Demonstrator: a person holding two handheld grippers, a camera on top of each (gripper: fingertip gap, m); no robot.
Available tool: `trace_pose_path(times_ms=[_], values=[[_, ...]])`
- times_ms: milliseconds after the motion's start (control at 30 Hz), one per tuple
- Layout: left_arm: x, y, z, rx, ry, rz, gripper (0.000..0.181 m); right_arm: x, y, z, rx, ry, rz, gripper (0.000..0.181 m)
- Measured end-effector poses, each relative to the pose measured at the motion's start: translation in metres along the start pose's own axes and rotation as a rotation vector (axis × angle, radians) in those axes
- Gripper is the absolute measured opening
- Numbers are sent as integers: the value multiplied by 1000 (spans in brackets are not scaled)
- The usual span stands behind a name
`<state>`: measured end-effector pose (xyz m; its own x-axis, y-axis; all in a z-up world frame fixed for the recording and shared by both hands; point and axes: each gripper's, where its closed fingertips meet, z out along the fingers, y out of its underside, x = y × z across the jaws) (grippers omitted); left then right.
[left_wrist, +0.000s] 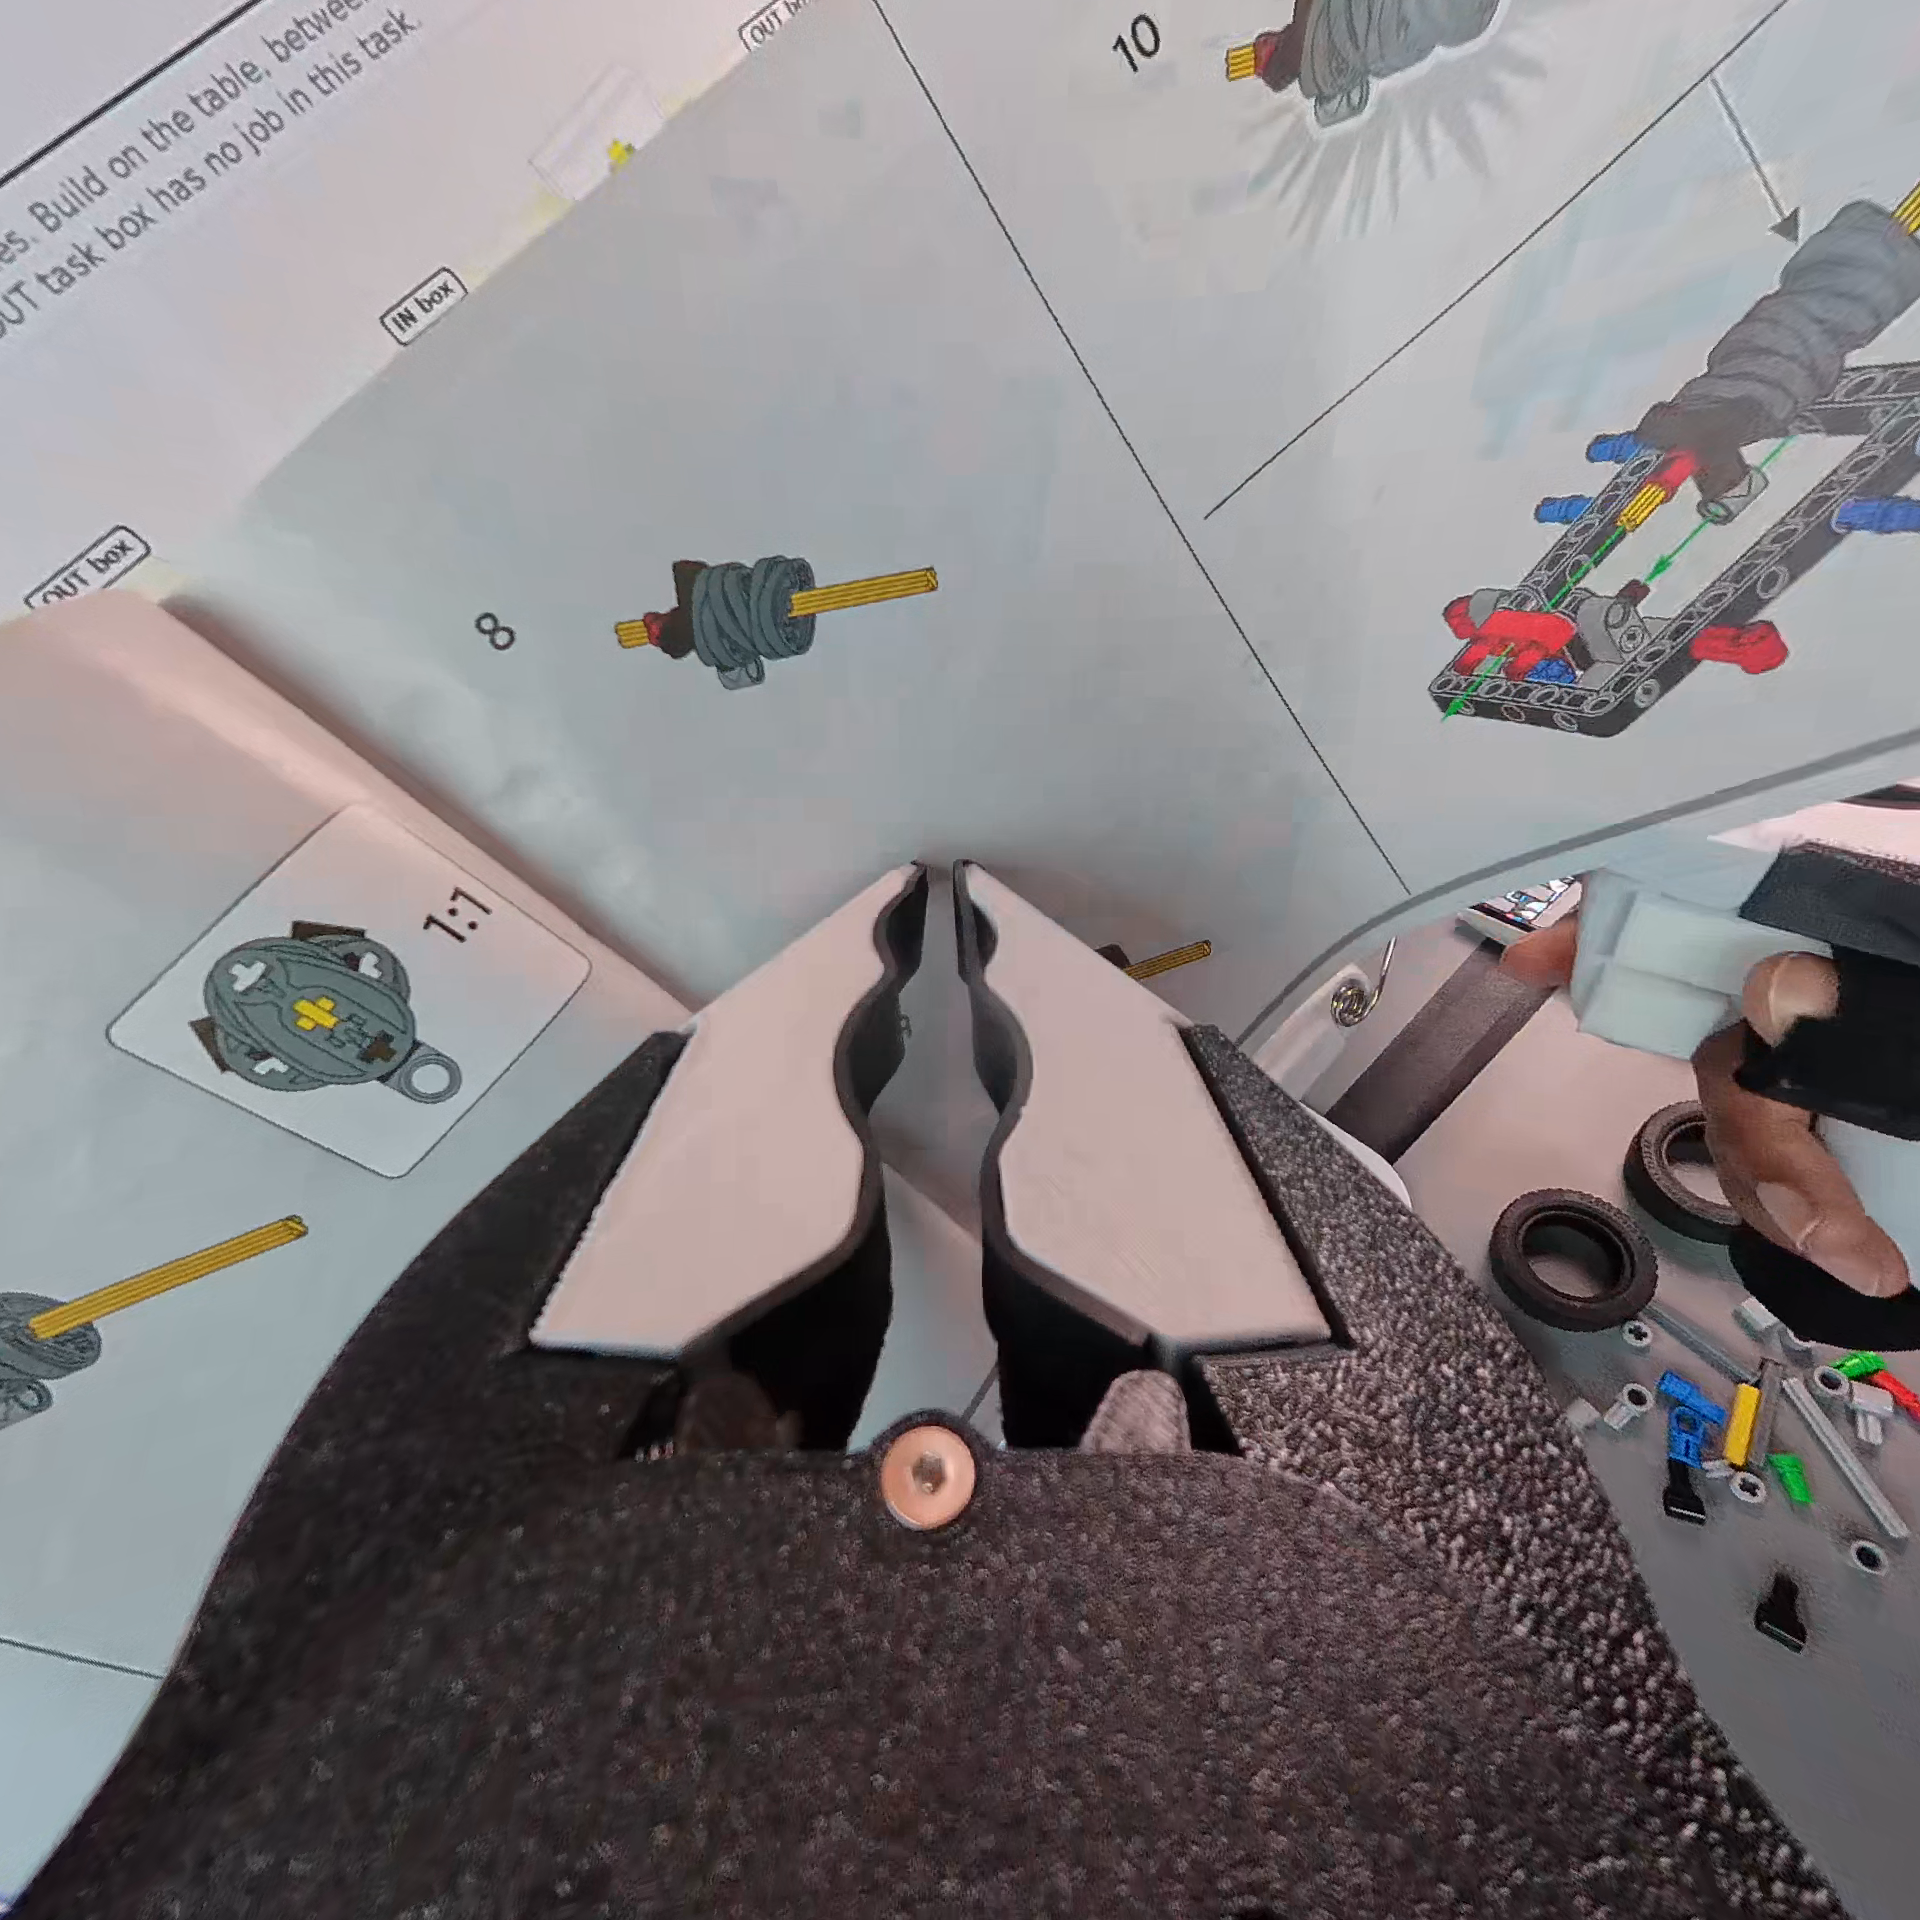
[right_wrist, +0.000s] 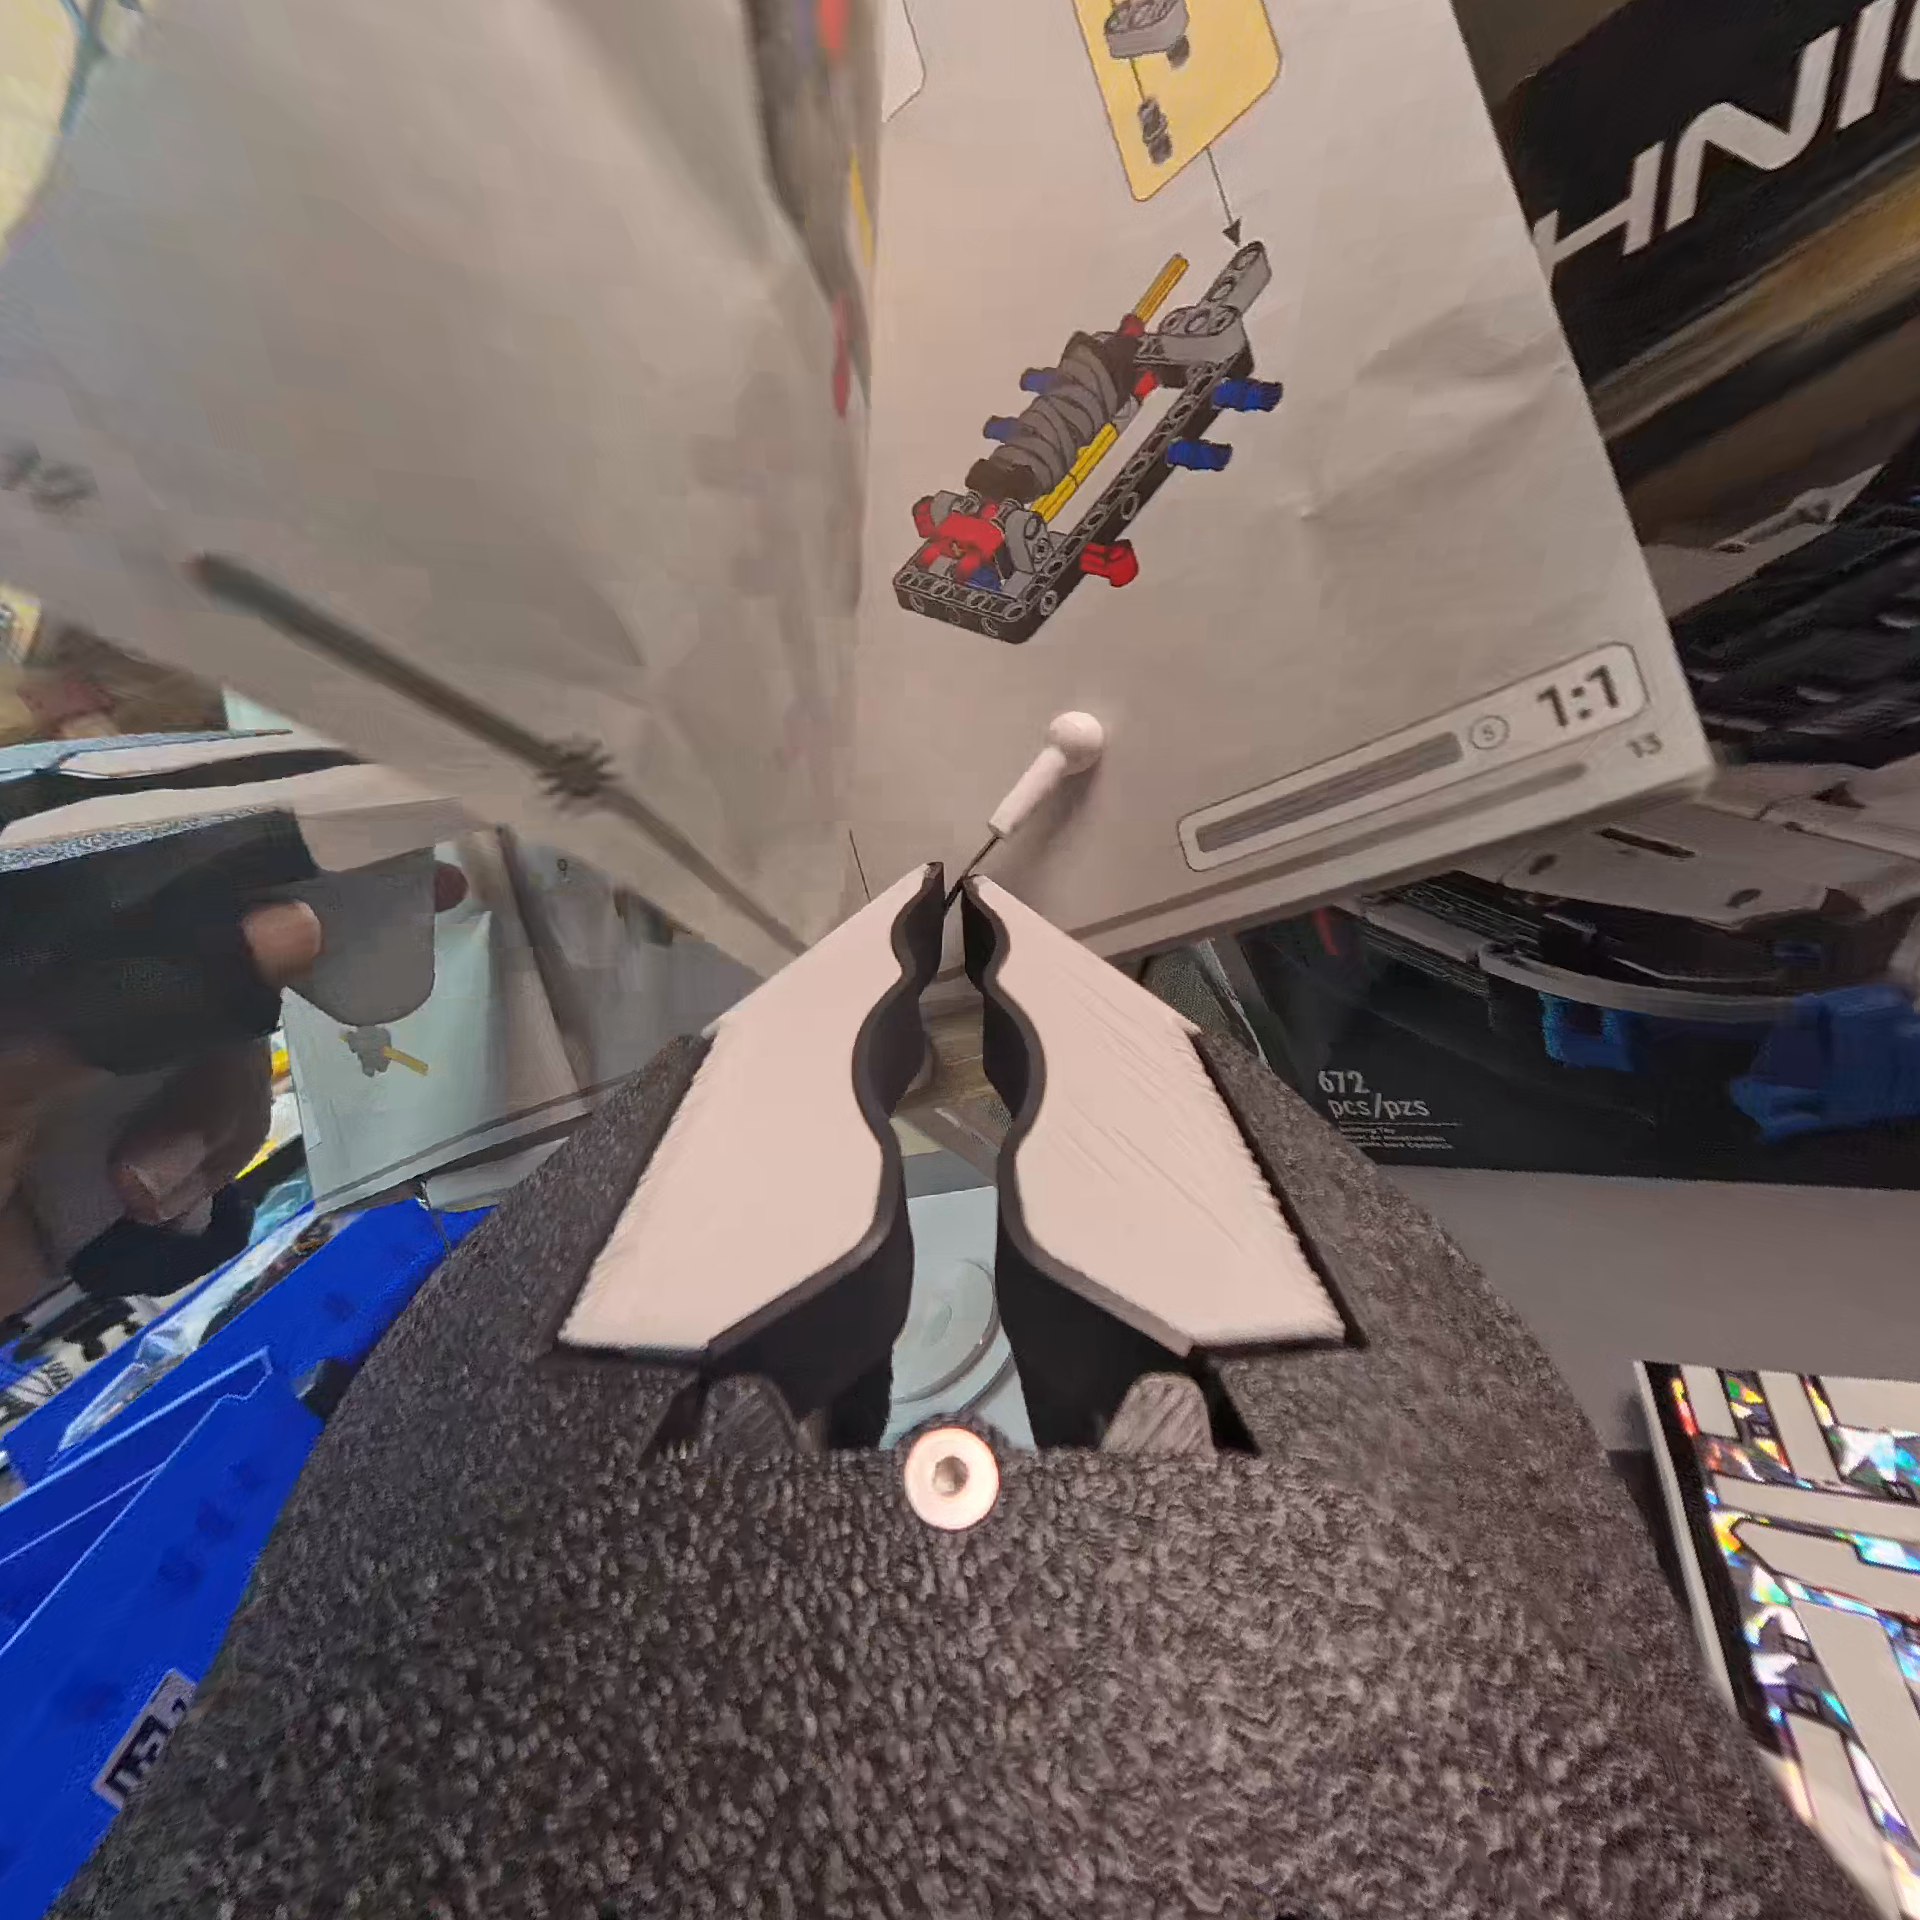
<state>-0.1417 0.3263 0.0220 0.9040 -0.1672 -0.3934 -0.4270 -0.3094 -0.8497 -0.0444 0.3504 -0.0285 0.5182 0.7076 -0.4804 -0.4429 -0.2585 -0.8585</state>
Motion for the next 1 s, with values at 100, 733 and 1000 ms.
trace_pose_path(times_ms=[100,733,1000], values=[[1,0,0,18,3,-27,7,7,6,-8,35,-22,156,3],[2,2,2,5,-7,-93,9,-18,0,-22,201,20,46,1],[-3,2,3,23,-25,-120,1,-6,20,-40,237,62,134,2]])
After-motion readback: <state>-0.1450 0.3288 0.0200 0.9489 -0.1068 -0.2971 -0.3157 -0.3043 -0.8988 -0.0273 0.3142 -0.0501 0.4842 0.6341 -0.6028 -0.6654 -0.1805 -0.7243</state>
